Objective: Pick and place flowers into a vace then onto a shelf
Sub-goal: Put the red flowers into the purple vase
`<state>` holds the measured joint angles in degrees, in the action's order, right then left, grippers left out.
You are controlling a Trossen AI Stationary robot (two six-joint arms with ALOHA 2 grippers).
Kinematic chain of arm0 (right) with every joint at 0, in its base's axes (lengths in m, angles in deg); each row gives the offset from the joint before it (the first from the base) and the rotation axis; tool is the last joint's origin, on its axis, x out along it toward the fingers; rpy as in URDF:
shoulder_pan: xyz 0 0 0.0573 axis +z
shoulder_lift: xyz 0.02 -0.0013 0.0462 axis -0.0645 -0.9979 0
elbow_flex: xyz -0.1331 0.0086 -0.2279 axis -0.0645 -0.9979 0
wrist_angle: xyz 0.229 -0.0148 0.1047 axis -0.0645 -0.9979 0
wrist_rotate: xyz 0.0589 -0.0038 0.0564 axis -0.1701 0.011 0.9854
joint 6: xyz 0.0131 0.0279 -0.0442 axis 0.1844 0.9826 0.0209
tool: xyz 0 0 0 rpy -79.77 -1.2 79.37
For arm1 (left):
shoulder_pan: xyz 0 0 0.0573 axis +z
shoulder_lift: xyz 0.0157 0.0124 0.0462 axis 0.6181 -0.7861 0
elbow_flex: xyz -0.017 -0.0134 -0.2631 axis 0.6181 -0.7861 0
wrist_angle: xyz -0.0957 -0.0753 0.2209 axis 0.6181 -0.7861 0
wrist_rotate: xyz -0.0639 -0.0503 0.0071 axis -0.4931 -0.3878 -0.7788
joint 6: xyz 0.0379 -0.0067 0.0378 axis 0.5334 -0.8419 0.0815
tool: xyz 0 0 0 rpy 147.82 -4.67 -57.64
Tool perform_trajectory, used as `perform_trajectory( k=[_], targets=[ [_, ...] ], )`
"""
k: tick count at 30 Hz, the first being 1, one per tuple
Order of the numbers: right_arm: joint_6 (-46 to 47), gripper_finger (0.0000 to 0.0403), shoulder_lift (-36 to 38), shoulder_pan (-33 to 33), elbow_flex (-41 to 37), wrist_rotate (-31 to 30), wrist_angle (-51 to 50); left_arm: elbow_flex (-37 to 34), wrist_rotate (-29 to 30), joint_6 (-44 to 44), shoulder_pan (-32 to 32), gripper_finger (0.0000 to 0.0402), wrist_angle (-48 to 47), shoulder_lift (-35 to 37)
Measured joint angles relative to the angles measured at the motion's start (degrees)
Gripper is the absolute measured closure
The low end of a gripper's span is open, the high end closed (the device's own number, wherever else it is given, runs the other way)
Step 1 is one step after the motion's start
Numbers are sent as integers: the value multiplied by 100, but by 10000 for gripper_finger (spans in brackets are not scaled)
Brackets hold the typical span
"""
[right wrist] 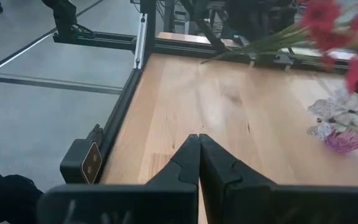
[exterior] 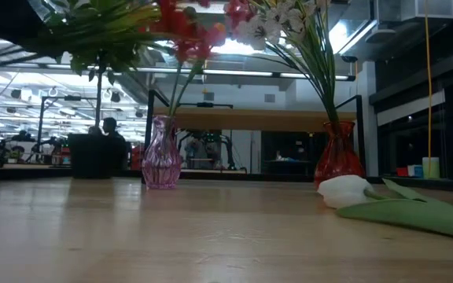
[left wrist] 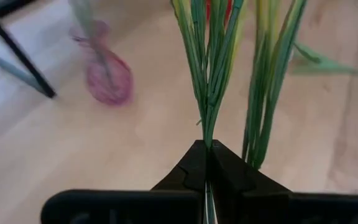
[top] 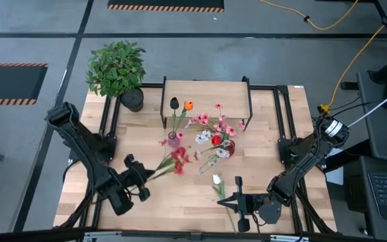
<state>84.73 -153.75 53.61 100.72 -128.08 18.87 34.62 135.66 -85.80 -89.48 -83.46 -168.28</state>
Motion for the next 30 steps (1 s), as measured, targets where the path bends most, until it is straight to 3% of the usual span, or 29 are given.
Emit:
perform_trajectory(
  k=[9, 15, 20, 30],
  targets=[
    [-1, 399, 0, -2, 0, 1, 0, -535, 1707, -7, -270, 398, 419, 564],
    [-24, 399, 0, -2, 0, 0, -2, -543, 2219, 159, -260, 398, 441, 586],
    [-221, 399, 0, -2, 0, -1, -15, -546, 2104, 490, -215, 398, 793, 584],
    [-943, 399, 0, -167, 0, 3, 126, -548, 1097, 4017, -5, 398, 3308, 565]
  ],
)
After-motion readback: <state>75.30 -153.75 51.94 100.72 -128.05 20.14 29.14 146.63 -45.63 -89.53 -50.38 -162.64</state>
